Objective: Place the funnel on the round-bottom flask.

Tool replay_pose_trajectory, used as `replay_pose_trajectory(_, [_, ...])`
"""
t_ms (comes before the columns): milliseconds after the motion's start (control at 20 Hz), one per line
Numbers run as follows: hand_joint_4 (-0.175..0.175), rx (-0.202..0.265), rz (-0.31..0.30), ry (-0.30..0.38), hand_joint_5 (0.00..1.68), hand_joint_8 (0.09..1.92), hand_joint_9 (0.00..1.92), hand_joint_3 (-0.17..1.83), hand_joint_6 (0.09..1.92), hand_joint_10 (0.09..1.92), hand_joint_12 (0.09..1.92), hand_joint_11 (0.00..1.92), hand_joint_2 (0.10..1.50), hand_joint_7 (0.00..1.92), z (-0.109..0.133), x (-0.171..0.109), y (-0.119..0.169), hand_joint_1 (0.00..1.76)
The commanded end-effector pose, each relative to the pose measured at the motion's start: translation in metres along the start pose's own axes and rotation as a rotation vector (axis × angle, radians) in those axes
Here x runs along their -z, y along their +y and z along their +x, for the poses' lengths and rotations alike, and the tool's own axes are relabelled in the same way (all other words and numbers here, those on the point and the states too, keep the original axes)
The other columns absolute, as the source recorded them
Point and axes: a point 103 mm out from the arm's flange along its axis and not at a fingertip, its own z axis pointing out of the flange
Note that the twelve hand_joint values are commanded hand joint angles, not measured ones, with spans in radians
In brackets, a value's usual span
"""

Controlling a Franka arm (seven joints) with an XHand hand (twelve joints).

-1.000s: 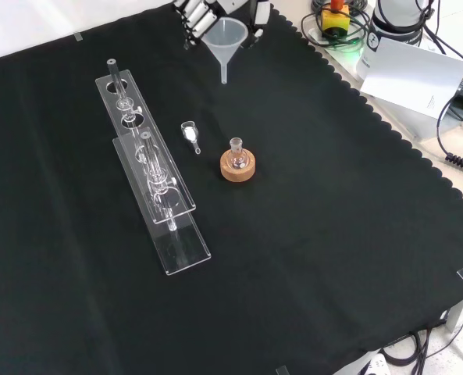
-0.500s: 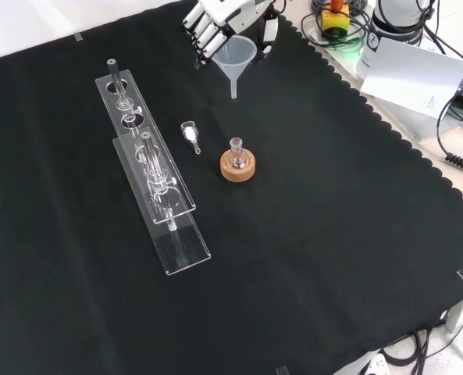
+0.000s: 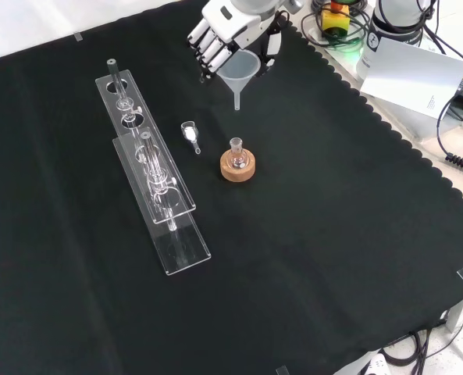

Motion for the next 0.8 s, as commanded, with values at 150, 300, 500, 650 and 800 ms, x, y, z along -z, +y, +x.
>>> replay_pose_trajectory(150, [-0.022, 0.021, -0.016, -0.018, 0.43, 0.83, 0.63, 0.69, 0.62, 0.61, 1.32, 0.36, 0.63, 0.55, 0.019, -0.008, 0.004, 0.85])
replay_pose_trajectory(300, [-0.022, 0.026, -0.018, -0.023, 0.44, 0.83, 0.63, 0.69, 0.62, 0.61, 1.32, 0.35, 0.63, 0.54, 0.027, -0.010, 0.006, 0.85])
replay_pose_trajectory(500, [-0.022, 0.038, -0.022, -0.035, 0.44, 0.83, 0.63, 0.69, 0.63, 0.61, 1.32, 0.35, 0.63, 0.54, 0.036, -0.012, 0.010, 0.85])
replay_pose_trajectory(650, [-0.022, 0.045, -0.020, -0.041, 0.45, 0.83, 0.62, 0.69, 0.63, 0.61, 1.32, 0.35, 0.63, 0.53, 0.039, -0.014, 0.013, 0.85])
replay_pose_trajectory(800, [-0.022, 0.047, -0.019, -0.048, 0.45, 0.83, 0.62, 0.69, 0.63, 0.61, 1.32, 0.35, 0.63, 0.53, 0.040, -0.015, 0.016, 0.85])
